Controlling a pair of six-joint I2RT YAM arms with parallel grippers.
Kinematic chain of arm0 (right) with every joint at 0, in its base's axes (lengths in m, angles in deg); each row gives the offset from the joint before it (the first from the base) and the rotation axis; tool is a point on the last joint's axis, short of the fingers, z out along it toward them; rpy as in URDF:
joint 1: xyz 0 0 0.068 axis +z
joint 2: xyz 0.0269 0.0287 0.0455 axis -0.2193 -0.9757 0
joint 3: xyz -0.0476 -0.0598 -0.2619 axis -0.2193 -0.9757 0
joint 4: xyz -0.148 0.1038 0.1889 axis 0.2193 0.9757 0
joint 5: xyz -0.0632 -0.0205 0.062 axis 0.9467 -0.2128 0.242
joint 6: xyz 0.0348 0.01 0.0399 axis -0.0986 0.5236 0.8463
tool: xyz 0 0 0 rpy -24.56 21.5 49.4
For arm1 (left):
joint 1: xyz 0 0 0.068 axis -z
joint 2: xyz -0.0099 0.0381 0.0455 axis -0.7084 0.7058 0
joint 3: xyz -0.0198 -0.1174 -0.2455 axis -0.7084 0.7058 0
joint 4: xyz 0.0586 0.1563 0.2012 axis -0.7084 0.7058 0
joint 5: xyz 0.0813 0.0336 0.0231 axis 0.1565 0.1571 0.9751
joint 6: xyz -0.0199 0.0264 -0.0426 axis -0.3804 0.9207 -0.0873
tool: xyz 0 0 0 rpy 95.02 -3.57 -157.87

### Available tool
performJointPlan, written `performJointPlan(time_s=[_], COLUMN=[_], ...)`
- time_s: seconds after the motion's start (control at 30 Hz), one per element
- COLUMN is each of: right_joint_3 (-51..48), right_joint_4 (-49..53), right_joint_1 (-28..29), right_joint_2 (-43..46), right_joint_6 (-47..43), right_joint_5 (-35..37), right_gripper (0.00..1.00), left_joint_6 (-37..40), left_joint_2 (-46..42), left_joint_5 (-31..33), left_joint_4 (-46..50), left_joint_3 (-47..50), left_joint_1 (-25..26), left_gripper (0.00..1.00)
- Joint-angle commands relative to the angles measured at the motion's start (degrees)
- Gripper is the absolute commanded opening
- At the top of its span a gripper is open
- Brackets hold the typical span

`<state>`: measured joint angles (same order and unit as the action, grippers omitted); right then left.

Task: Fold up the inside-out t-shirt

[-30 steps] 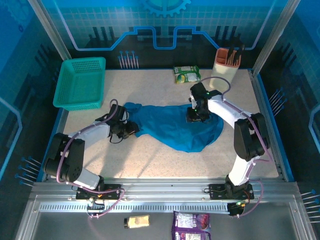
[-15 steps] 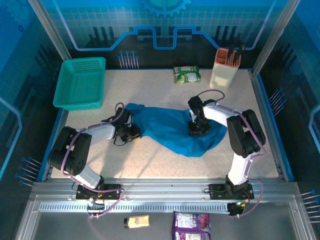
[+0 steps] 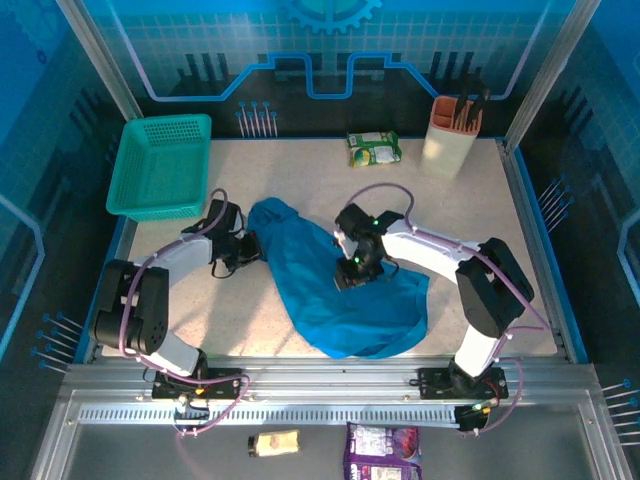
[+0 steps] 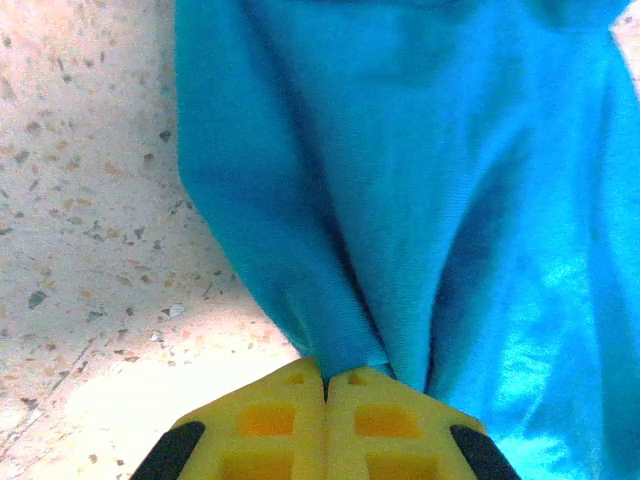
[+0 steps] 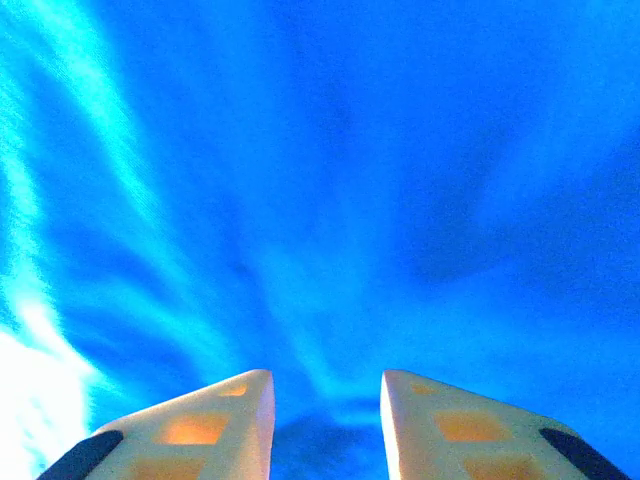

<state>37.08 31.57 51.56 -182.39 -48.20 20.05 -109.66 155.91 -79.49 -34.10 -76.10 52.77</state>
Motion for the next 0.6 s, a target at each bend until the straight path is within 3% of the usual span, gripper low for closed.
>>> performJointPlan(time_s=[0.0, 0.2, 0.3, 0.57], right_joint_3=[7.60, 24.65, 33.86, 59.49], right_joint_4=[-0.54, 1.18, 0.15, 2.91], right_joint_1=[-0.97, -0.69, 0.35, 3.61], right_joint_2=[-3.28, -15.93, -22.74, -41.90], right_joint_6=[-3.54, -11.01, -14.76, -28.93], right_joint_5=[2.63, 3.95, 1.36, 9.76], right_gripper=[0.36, 0.40, 0.48, 0.64], left_joint_6=[3.96, 4.49, 4.61, 4.68], left_joint_2=[-3.03, -8.15, -9.79, -10.73], left_joint_5=[0.03, 0.54, 0.35, -0.26], left_joint_4=[5.12, 8.54, 10.12, 11.37], left_joint_3=[-1.10, -1.40, -1.96, -2.08], left_joint_1=[-0.35, -0.45, -0.46, -0.47], left_gripper=[0.00, 0.00, 0.00, 0.00])
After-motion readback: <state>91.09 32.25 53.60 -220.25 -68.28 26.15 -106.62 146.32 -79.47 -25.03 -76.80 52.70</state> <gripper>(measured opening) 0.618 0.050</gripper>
